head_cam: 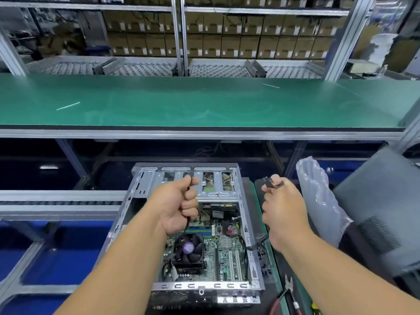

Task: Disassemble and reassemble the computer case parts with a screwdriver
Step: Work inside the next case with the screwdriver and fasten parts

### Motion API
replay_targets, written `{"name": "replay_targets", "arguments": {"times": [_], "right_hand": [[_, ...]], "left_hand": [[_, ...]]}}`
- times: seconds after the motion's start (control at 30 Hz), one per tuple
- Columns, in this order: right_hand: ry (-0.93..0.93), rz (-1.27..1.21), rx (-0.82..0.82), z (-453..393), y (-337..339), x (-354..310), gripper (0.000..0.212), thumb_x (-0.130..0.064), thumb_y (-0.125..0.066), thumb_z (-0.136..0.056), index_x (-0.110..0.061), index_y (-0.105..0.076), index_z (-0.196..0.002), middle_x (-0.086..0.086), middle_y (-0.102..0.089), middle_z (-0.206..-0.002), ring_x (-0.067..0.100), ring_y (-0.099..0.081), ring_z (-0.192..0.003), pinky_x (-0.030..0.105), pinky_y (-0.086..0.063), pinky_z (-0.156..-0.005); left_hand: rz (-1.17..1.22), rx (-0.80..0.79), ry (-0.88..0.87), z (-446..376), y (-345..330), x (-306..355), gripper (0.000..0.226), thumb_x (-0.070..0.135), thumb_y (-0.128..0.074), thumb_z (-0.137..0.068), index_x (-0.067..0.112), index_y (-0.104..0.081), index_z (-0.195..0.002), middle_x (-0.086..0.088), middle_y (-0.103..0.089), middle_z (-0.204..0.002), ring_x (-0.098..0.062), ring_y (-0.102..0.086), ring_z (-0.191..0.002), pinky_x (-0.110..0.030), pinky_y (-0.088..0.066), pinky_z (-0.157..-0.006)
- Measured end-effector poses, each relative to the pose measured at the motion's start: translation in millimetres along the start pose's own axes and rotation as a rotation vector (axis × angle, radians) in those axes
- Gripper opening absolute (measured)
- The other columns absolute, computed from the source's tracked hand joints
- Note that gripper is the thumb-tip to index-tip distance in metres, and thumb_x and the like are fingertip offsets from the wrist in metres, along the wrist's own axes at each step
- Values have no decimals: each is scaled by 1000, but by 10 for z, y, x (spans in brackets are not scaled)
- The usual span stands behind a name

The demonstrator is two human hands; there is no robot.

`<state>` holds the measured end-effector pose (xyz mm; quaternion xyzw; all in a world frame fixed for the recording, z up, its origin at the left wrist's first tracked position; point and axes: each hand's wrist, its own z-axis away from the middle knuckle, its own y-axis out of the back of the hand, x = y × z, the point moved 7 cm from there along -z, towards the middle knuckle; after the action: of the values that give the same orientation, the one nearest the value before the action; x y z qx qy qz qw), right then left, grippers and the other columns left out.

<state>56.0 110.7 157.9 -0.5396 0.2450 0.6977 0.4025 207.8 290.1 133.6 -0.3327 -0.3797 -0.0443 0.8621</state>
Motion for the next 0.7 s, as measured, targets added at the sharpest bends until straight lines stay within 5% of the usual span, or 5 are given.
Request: {"name": "replay_targets", "arguments": {"times": [0.1,0.23,0.43,0.7], "right_hand": [[-95,79,-115,61,-8,86,41,-50,-52,-103,-11,-63,-94,-4,-31,-51,14,-22,-44,24,-20,-44],[-188,191,-311,188,-94,273,74,-74,-39,-97,-8,-72,-104,0,-29,-56,14,-18,-44,25,-14,-46],[-236,360,-311,256,-30,526,65,-64,-34,-105,-13,-74,-99,3,-48,-55,17,-38,-43,24,-33,-41],[-175,311,-187,247,134,659,59,-59,-35,-106,-10,-68,-105,8,-53,-58,20,-45,-45,28,-40,-42]], "left_hand": [[-104,-18,-16,79,-105,178,28,29,-41,-109,15,-60,-95,4,-35,-58,-8,-20,-42,-19,-16,-34],[-294,5,-81,-17,-247,81,25,24,-39,-109,12,-60,-102,3,-37,-57,-9,-20,-43,-20,-16,-38],[-245,116,90,-410,-158,-842,32,26,-42,-111,8,-63,-95,0,-49,-67,-12,-39,-55,-24,-32,-52],[-454,194,73,-779,11,-1215,30,22,-41,-111,4,-65,-106,-2,-56,-62,-10,-44,-45,-20,-36,-40]]}}
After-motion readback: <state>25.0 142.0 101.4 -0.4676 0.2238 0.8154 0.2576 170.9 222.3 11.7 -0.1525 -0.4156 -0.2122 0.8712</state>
